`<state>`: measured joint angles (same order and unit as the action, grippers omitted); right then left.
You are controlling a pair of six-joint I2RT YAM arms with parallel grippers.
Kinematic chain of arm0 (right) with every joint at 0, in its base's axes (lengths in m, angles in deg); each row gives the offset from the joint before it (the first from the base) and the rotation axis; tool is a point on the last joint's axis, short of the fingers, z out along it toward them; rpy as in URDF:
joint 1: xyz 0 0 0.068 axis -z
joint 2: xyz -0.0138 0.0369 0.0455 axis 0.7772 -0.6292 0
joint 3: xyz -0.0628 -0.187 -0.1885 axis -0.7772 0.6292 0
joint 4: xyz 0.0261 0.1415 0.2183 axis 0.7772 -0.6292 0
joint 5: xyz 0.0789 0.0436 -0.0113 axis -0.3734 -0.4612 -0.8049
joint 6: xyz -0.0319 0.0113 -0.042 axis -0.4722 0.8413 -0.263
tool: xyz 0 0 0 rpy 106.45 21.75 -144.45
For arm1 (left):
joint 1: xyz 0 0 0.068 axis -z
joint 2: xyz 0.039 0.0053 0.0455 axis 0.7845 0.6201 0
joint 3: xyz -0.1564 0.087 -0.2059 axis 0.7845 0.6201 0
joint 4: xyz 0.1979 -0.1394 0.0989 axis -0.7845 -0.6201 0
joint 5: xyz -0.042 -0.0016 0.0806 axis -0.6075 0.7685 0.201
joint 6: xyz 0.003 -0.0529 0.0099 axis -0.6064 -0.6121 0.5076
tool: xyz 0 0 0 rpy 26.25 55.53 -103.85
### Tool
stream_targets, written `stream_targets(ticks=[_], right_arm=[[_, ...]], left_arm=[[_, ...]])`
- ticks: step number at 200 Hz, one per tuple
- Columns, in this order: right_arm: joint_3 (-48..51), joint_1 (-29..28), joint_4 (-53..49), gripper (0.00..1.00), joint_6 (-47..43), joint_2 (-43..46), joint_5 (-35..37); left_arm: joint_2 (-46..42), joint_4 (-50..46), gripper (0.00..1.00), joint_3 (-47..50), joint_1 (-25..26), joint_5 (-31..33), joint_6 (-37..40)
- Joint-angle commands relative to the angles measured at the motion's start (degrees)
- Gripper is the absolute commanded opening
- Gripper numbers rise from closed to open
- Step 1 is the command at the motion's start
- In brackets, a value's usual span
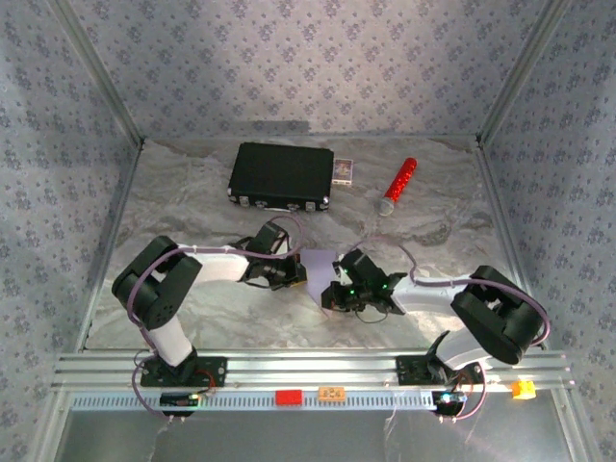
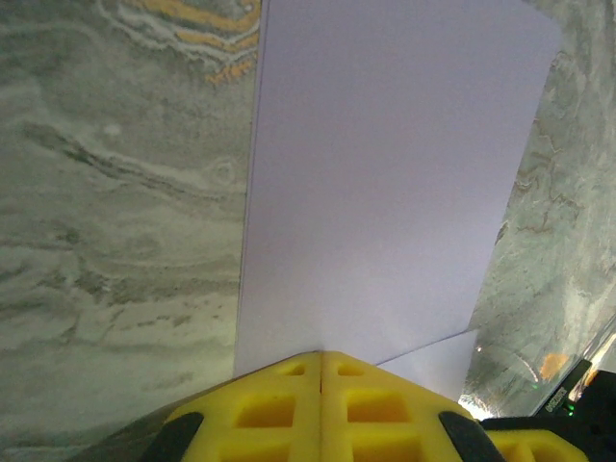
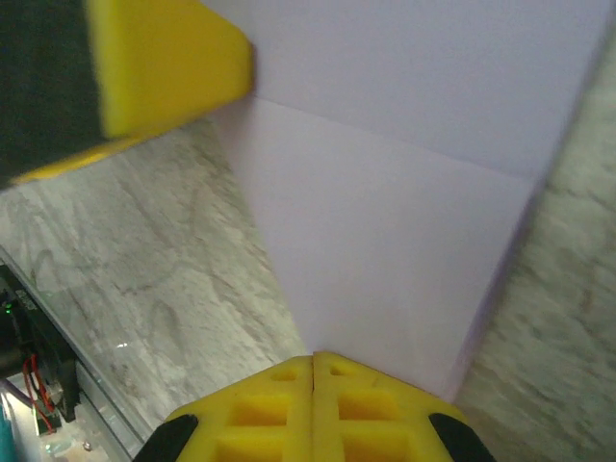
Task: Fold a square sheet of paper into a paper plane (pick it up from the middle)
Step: Third fold the triangle at the center of the table.
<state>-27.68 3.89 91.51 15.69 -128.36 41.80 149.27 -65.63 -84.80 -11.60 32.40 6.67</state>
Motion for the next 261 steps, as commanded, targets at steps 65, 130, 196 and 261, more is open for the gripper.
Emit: stream_targets(ticks=[65,130,196,261], right_arm=[[-10.1,0.4,3.1,0.02,-1.2,-10.9,-1.3],[-4.0,-0.4,2.3,0.02,-0.8,-9.6,-1.5],[0.9,-1.3,-3.0,0.05,-1.5,-1.1,-0.2],[-7.3,-0.7,-3.1,0.06,-3.5,-2.5,-0.9]], left_arm=[[1.3,-3.1,0.00,1.5,-0.2,1.1,1.4],[1.5,-4.1,0.00,1.6,-0.1,2.5,1.5],[2.4,-4.1,0.00,1.7,-0.1,2.3,1.4],[2.3,-3.8,0.00,1.7,-0.2,1.9,1.4]])
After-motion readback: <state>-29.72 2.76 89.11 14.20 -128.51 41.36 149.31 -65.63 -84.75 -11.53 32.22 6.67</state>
